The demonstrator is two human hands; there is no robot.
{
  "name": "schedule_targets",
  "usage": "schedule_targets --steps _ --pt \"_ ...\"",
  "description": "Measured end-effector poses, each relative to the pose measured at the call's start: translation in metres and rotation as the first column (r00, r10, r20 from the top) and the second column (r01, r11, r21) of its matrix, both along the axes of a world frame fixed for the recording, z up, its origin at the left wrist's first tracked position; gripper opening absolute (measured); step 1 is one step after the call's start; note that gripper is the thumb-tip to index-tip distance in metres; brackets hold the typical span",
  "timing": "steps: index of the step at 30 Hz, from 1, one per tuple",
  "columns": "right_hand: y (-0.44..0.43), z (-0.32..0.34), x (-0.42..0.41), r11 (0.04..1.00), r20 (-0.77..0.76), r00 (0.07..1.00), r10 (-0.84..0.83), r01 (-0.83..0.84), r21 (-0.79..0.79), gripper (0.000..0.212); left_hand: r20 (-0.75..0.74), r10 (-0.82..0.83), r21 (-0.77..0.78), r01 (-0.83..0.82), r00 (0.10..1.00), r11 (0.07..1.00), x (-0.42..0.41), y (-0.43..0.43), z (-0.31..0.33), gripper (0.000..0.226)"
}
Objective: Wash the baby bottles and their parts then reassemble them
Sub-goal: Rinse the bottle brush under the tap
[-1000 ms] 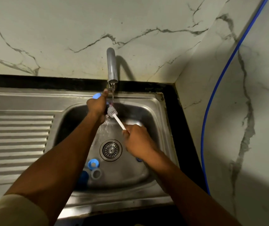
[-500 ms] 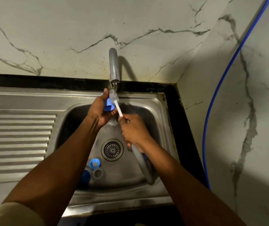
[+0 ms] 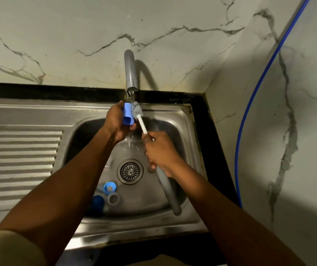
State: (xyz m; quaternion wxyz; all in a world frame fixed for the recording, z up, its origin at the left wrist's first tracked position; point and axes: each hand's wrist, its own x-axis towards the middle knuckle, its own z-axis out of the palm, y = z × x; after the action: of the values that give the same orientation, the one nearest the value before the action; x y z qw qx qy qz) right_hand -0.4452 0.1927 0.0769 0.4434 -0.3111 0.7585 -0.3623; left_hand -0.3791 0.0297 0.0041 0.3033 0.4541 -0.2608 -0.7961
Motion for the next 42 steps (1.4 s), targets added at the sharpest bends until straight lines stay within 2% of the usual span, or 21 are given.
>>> schedule_targets --steps 3,5,8,13,16,18,20,23,25,27,29,31,32,35,38,40,42 --pt "-0.016 0.002 -0.005 0.996 0.023 0.996 -0.089 0.089 -0.025 0.028 -0.074 -0.103 -0.033 0.101 0.992 0.994 -0.011 0.011 0.009 0.041" --pt "-0.007 0.005 0.001 0.999 0.019 1.0 -0.02 0.02 -0.035 0.028 -0.134 -0.044 -0.029 0.04 0.99 0.999 -0.007 0.008 0.011 0.037" --pt "0.012 0.004 0.01 0.998 -0.02 0.998 0.053 -0.054 -0.012 0.027 -0.12 -0.012 0.008 0.013 0.993 1.0 0.003 0.003 0.006 0.03" --pt "-0.01 -0.005 -0.011 0.996 -0.04 0.995 -0.09 0.09 -0.022 0.028 -0.1 -0.113 0.033 0.117 0.988 0.993 -0.01 0.024 0.015 0.022" --pt "0.001 -0.007 -0.004 1.0 -0.04 0.999 -0.012 0.011 -0.026 0.028 -0.116 0.021 0.064 -0.014 0.993 0.998 -0.01 0.012 0.017 0.031" --pt "0.012 -0.006 0.004 0.999 -0.069 0.997 0.037 -0.039 -0.023 0.028 -0.074 0.068 0.085 -0.062 0.995 0.994 -0.005 -0.001 0.012 0.04" --pt "0.006 -0.005 0.003 0.999 -0.097 0.994 0.041 -0.043 -0.021 0.027 -0.045 0.023 0.048 -0.021 0.999 0.999 -0.004 -0.001 0.012 0.038" --pt "-0.016 0.001 -0.005 1.0 -0.104 0.994 -0.016 0.014 -0.024 0.026 -0.028 -0.092 -0.032 0.091 0.995 0.995 -0.011 0.009 0.019 0.024" --pt "-0.018 0.005 -0.003 1.0 -0.072 0.997 -0.002 0.001 -0.021 0.026 -0.064 -0.035 -0.016 0.034 0.997 0.999 -0.011 0.004 0.019 0.018" --pt "-0.009 0.003 0.008 0.998 -0.091 0.994 0.059 -0.06 -0.012 0.026 -0.106 0.023 0.011 -0.022 0.994 1.0 -0.001 -0.008 0.016 0.022" --pt "-0.002 -0.002 0.012 0.996 -0.153 0.984 0.092 -0.092 0.007 0.027 -0.037 0.021 -0.004 -0.021 0.999 1.0 0.006 -0.011 0.012 0.021" --pt "-0.008 -0.006 0.004 0.998 -0.17 0.984 0.056 -0.054 0.014 0.025 0.073 -0.057 -0.057 0.062 0.996 0.996 0.003 -0.005 0.007 0.013" --pt "-0.013 -0.006 -0.001 1.0 -0.163 0.986 0.021 -0.018 0.018 0.025 0.081 -0.09 -0.064 0.096 0.993 0.993 -0.002 -0.002 0.008 0.013" --pt "-0.016 -0.006 -0.005 1.0 -0.134 0.991 -0.02 0.02 -0.003 0.025 0.029 -0.078 -0.047 0.079 0.997 0.996 -0.009 0.003 0.018 0.019" --pt "0.004 -0.004 0.01 0.998 -0.161 0.985 0.059 -0.062 -0.012 0.025 0.02 0.033 0.006 -0.033 0.999 0.999 0.0 -0.012 0.022 0.027" --pt "0.004 -0.004 0.011 0.997 -0.201 0.977 0.074 -0.078 -0.011 0.027 0.022 -0.019 0.014 0.019 1.0 1.0 0.001 -0.013 0.022 0.03" --pt "-0.012 -0.003 0.002 1.0 -0.191 0.982 0.003 -0.007 -0.018 0.028 -0.022 -0.1 -0.018 0.099 0.995 0.995 -0.007 -0.004 0.024 0.028"
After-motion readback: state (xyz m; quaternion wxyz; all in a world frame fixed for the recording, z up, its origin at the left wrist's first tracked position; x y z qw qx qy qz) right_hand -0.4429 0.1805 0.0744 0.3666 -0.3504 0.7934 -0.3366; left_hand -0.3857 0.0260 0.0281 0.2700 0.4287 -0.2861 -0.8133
